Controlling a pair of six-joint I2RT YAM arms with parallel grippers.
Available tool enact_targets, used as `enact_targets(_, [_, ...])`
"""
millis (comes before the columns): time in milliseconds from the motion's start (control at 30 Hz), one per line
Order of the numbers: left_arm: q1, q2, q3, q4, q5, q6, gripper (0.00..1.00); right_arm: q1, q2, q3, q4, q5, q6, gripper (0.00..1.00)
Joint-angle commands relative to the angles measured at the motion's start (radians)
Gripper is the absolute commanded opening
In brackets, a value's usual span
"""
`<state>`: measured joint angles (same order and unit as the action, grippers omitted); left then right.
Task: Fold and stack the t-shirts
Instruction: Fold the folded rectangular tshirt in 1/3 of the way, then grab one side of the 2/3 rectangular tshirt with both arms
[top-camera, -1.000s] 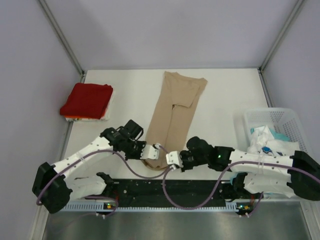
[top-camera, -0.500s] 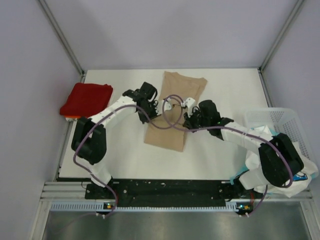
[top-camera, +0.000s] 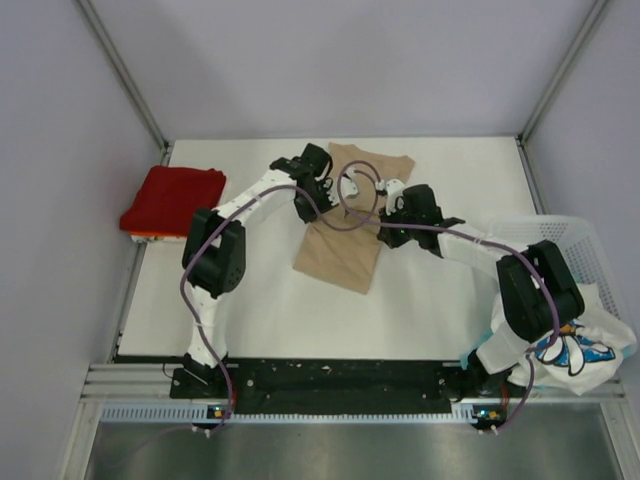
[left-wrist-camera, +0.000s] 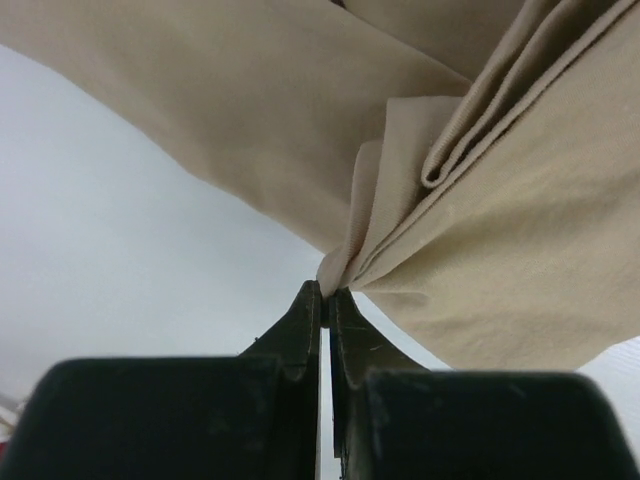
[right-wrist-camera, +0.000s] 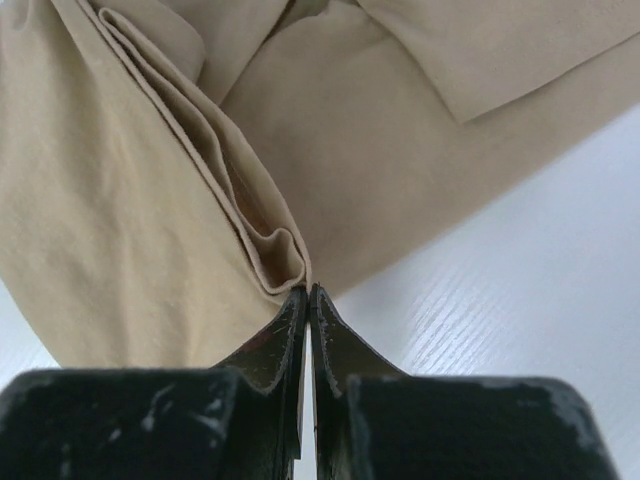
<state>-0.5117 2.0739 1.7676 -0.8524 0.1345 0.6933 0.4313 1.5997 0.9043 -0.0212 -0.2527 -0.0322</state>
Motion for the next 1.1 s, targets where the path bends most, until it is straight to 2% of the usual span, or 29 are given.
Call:
enact_targets(0, [-0.002,0.046,0.058,0.010,-0.019,-0.009,0.00,-0.025,0.040,0.073,-0.016,0.007,0.026,0.00])
enact_targets(333, [-0.005,0.106,0.099,0.062,-0.055,-0.026,0.01,-0.057,0.112,0.148,-0.063,0.052,0.087,0.00])
enact_targets(400, [-0.005,0.120,0.115,0.081,-0.088,-0.054,0.16,-0.060,0.118,0.159,-0.063,0.078,0.094,0.00])
enact_targets(433, [-0.004,0.129,0.125,0.090,-0.123,-0.067,0.25,-0.065,0.120,0.165,-0.063,0.092,0.095,0.03])
enact_targets(467, [-0.004,0.136,0.142,0.102,-0.188,-0.083,0.30,-0.068,0.126,0.174,-0.062,0.108,0.100,0.13])
enact_targets(533, [0.005,0.147,0.182,0.115,-0.249,-0.101,0.39,-0.083,0.132,0.194,-0.062,0.136,0.103,0.24])
enact_targets(600, [0.015,0.143,0.220,0.115,-0.282,-0.120,0.43,-0.094,0.111,0.209,-0.063,0.147,0.094,0.28])
enact_targets(700, [0.041,0.072,0.214,0.115,-0.259,-0.143,0.45,-0.088,0.014,0.183,-0.042,0.115,-0.009,0.32])
enact_targets(767, [0.055,-0.016,0.152,0.096,-0.140,-0.127,0.41,-0.060,-0.074,0.113,-0.014,0.067,-0.131,0.34])
enact_targets(800, [0.058,-0.071,0.082,0.102,-0.036,-0.092,0.39,-0.031,-0.124,0.070,-0.008,0.047,-0.214,0.34])
enact_targets(933, [0.056,-0.334,-0.308,0.144,0.285,0.199,0.38,0.162,-0.305,-0.169,-0.026,0.001,-0.587,0.37])
enact_targets(1000, [0.053,-0.409,-0.460,0.162,0.376,0.308,0.39,0.248,-0.386,-0.264,-0.039,-0.022,-0.748,0.41])
enact_targets(1067, [0.030,-0.454,-0.554,0.174,0.387,0.380,0.40,0.320,-0.415,-0.321,-0.023,-0.010,-0.799,0.42])
